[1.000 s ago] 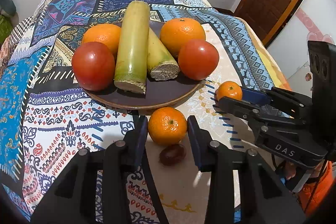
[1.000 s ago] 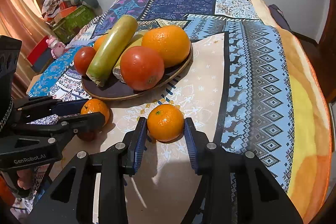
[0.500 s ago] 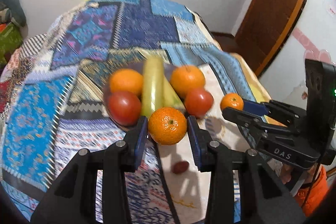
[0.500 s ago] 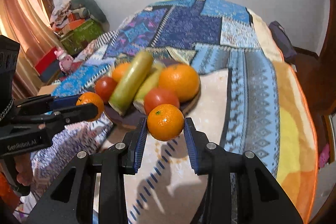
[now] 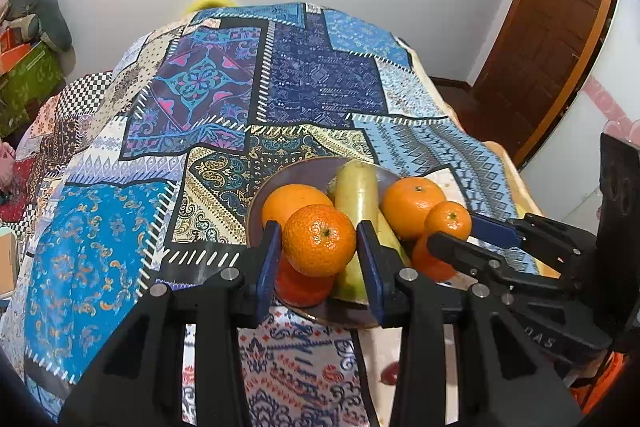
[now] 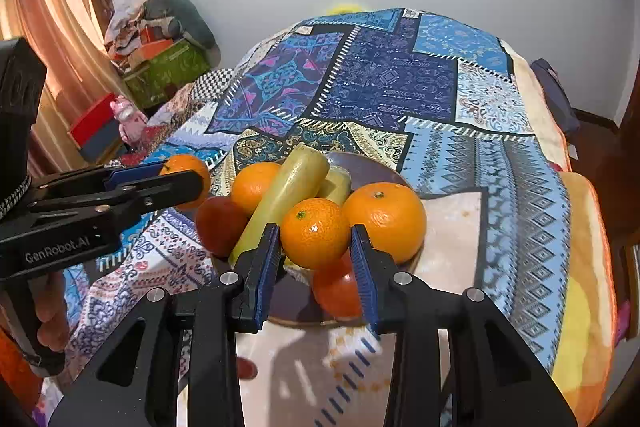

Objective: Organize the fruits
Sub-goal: 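Place the mandarin on the plate with the left tool while the right tool places its mandarin there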

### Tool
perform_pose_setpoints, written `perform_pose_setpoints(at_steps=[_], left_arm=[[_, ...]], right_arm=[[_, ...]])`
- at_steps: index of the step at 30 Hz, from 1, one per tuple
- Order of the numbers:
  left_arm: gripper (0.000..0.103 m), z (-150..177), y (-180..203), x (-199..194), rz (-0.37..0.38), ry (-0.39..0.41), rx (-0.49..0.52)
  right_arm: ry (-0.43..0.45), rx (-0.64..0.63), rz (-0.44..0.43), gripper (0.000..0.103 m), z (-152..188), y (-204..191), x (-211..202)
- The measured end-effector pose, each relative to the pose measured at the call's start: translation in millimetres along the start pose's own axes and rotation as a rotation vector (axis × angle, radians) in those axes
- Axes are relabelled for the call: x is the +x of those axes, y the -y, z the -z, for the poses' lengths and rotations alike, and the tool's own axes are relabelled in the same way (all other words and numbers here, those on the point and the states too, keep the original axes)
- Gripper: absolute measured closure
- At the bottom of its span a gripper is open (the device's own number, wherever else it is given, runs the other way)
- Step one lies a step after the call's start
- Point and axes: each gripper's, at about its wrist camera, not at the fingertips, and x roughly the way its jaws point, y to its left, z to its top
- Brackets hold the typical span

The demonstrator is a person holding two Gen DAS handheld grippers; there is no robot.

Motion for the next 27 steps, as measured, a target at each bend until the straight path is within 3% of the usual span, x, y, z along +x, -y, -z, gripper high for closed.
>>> perform_pose_setpoints(at_steps=[12, 16, 27], left_arm=[[0.065, -5.2, 1.2, 29.0, -0.010, -0.019, 0.006], [0.058, -3.6, 3.2, 29.5, 0.000, -0.031, 0.013], [0.057, 0.2, -10.6, -26.1, 0.034, 0.035, -0.017]], right_arm=[[-0.030, -0.006, 0.023, 0.070, -5.2, 1.4, 20.5], [-0.038, 0.010, 0.013, 0.070, -3.9, 3.7, 21.6], [0.030, 0.010, 0.024, 0.062, -5.4, 4.3, -17.8]])
